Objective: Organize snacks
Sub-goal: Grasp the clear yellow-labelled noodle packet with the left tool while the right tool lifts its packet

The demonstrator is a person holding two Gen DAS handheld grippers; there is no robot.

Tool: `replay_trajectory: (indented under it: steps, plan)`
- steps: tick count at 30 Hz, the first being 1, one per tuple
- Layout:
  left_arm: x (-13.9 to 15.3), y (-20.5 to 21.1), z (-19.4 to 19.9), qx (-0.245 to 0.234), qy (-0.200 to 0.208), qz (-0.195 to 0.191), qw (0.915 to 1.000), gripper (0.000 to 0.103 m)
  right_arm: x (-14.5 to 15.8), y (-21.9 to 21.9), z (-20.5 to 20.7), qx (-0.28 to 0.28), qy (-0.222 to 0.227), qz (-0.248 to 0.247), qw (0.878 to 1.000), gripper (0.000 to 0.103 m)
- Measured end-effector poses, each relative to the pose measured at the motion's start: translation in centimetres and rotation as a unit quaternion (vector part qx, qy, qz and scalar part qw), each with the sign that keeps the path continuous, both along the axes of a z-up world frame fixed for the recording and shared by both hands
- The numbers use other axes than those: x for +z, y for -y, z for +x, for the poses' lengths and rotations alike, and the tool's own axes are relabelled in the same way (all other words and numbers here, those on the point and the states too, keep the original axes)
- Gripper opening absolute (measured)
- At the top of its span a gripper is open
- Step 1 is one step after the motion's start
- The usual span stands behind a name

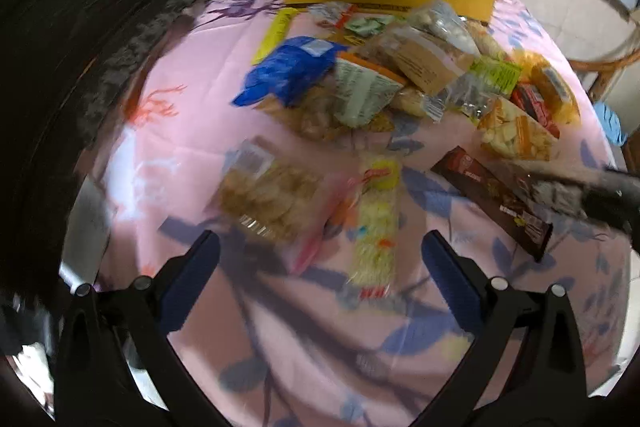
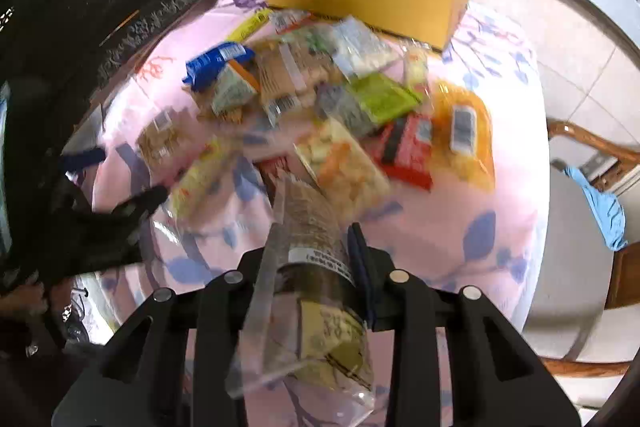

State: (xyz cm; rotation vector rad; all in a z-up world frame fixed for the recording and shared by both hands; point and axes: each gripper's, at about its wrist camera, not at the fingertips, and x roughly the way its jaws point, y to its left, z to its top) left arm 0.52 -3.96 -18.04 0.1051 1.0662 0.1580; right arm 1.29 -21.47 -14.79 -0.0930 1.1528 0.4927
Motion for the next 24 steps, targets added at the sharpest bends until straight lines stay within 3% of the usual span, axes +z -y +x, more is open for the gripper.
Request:
replay_trajectory:
  steps: [5,8,10,11,15,16,17,18,20,22,24]
  plan:
    - [-2.8,1.4,1.8,-0.024,-0.022,0.012,0.9994,0.101,-2.2,0.7,-1.7,0.017,-0.027,-0.014,0.999,0.036]
    - [-5.0,1.4,2.2,-0.023,-0.048,0.031,0.9981,0.101,-3.0,1.5,-2.1,0.006,-0.034,-0.032,0.999,0.061]
    - [-5.1,1.6,1.6,-0.039,-0.018,0.042,0.9982,0.1,-3.3,1.9,-2.2,0.001,-0.023,-0.054,0.998,0.063]
    - [-5.1,1.6,1.4,-0.046,-0.012,0.041,0.9981,0.096,-3.3,2.0,-2.1,0.001,-0.022,-0.058,0.998,0.064]
    - [-4.6,2.1,0.8,-0.061,0.003,0.075,0.9953,0.048,-3.8,2.1,-1.3,0.004,-0.015,-0.072,0.997,0.069]
    - [-4.5,2.1,0.7,-0.067,0.004,0.079,0.9946,0.044,-4.1,2.1,-1.1,0.004,-0.016,-0.071,0.997,0.072]
    - [-4.4,2.0,0.7,-0.071,0.003,0.073,0.9948,0.033,-4.1,2.1,-1.0,0.003,-0.016,-0.069,0.997,0.077]
    - [-4.3,1.7,0.5,-0.074,-0.008,0.043,0.9963,0.028,-4.3,2.1,-0.8,0.001,-0.015,-0.07,0.997,0.081]
    - [-4.1,1.6,0.6,-0.07,-0.009,0.032,0.997,0.028,-4.7,1.7,-0.5,0.001,-0.015,-0.068,0.998,0.084]
    - [-4.1,1.8,0.4,-0.076,-0.011,0.031,0.9965,0.027,-4.7,1.4,-0.5,0.003,-0.01,-0.067,0.998,0.081]
    - [-3.9,1.5,0.1,-0.074,-0.016,0.017,0.997,0.027,-4.4,1.1,-0.6,0.001,-0.01,-0.069,0.998,0.038]
